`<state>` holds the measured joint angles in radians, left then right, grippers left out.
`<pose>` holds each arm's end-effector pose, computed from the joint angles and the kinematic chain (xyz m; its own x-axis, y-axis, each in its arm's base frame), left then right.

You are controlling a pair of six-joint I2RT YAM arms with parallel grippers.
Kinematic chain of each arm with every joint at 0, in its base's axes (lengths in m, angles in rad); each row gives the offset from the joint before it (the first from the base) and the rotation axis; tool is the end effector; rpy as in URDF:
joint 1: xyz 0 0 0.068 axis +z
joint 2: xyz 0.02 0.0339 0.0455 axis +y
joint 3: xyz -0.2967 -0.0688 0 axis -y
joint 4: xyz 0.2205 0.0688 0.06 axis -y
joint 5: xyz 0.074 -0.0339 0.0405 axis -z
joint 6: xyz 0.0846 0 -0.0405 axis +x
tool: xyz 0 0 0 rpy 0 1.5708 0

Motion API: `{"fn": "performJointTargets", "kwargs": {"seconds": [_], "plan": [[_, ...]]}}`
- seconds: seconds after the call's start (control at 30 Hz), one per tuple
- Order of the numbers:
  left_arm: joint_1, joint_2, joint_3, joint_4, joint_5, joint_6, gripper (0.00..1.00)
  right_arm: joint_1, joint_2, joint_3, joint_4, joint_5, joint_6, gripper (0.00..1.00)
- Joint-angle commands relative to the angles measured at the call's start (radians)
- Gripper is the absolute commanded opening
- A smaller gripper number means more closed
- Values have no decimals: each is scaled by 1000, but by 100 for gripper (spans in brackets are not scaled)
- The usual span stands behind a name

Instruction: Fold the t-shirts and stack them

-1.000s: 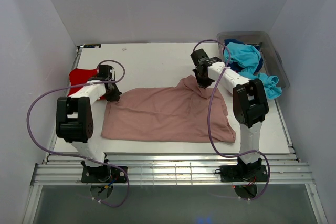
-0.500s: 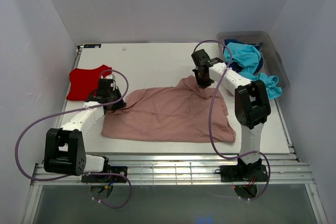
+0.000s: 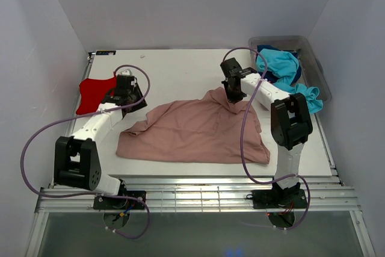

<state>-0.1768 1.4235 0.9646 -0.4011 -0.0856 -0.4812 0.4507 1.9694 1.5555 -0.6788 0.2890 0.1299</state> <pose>0.3005 -0.0463 0.2431 -0.7170 -0.3403 -0.6083 -0.2386 0.9398 -0.2445 0.3998 0.1667 0.2155 -0.8313 -0.2643 -0.4890 -0.1935 0.9623 -0.1913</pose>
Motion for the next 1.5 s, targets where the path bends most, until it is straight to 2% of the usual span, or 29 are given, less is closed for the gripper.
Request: {"fn": "performJointTargets", "kwargs": {"seconds": [0.0, 0.23, 0.63, 1.17, 1.27, 1.3, 1.33, 1.43, 1.47], "plan": [[5, 86, 75, 7, -117, -43, 46, -6, -55, -11, 10, 6, 10, 8], [8, 265, 149, -64, -88, -56, 45, -4, -58, -31, 12, 16, 2, 8], [5, 252, 82, -65, 50, -114, 45, -6, -27, 6, -1, 2, 8, 8], [-12, 249, 31, -54, 84, -143, 43, -6, -49, -21, 9, -8, 11, 8], [-16, 241, 19, -53, 84, -145, 36, -6, -53, -25, 8, -7, 11, 8], [-18, 236, 19, -53, 78, -146, 23, -6, -53, -26, 8, -8, 11, 8], [-16, 233, 20, -53, 70, -146, 17, -4, -56, -28, 10, -8, 11, 8], [-18, 223, 45, -51, 40, -142, 0, -6, -61, -34, 12, -10, 11, 8], [-16, 222, 74, -51, 34, -132, 0, -6, -63, -37, 12, -8, 11, 8]]}}
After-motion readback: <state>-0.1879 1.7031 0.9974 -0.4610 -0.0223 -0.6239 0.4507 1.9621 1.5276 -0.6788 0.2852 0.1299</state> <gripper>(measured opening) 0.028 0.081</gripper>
